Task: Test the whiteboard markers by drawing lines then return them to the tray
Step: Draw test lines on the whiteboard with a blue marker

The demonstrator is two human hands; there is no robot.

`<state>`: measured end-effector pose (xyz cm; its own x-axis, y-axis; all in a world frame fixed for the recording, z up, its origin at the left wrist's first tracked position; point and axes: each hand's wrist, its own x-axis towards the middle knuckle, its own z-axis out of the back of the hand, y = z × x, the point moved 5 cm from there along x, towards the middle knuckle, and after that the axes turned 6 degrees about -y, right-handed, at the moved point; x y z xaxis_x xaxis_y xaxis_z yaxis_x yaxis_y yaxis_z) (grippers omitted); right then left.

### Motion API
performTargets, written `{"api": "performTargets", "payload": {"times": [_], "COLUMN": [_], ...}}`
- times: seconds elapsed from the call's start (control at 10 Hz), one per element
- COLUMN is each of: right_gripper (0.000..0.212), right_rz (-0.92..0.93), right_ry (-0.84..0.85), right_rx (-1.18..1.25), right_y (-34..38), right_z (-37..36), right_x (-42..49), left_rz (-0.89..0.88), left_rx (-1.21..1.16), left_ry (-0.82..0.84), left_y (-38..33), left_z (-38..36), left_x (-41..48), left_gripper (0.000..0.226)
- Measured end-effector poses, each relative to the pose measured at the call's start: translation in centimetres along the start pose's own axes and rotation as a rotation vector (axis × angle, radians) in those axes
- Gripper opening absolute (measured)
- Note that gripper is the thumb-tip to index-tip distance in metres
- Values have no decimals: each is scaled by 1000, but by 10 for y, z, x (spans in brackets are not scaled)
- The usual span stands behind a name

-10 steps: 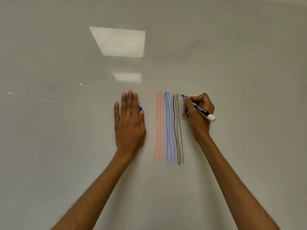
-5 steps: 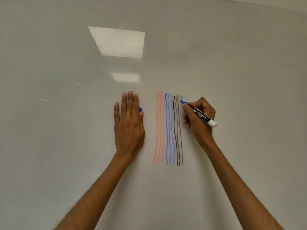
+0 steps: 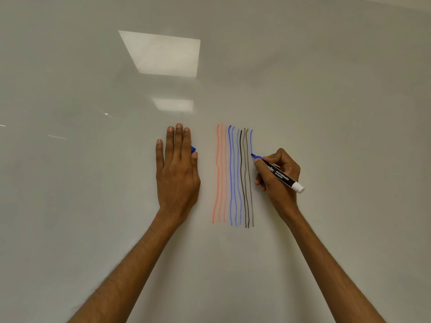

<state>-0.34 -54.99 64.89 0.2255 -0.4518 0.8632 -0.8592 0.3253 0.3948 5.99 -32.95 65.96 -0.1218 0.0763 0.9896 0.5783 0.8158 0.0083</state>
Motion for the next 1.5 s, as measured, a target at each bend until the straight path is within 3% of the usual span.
{"api": "performTargets", "payload": {"times": [0.9, 1.2, 1.5], "right_gripper": [37, 25, 33], "right_rz": [-139, -165, -182], "right_ry": [88, 117, 183], "right_rx": [-27, -58, -59], "right_y": [-30, -37, -44], "right_z": [36, 46, 49], "right_x": [-65, -78, -83], "left_rz": [-13, -16, -17], "left_rx": [2, 1, -4], "left_ry": [11, 9, 5], "left_y": [1, -1, 0], "left_z": [-1, 0, 0], "left_x": [-2, -3, -4], "left_gripper": [52, 51, 51]}}
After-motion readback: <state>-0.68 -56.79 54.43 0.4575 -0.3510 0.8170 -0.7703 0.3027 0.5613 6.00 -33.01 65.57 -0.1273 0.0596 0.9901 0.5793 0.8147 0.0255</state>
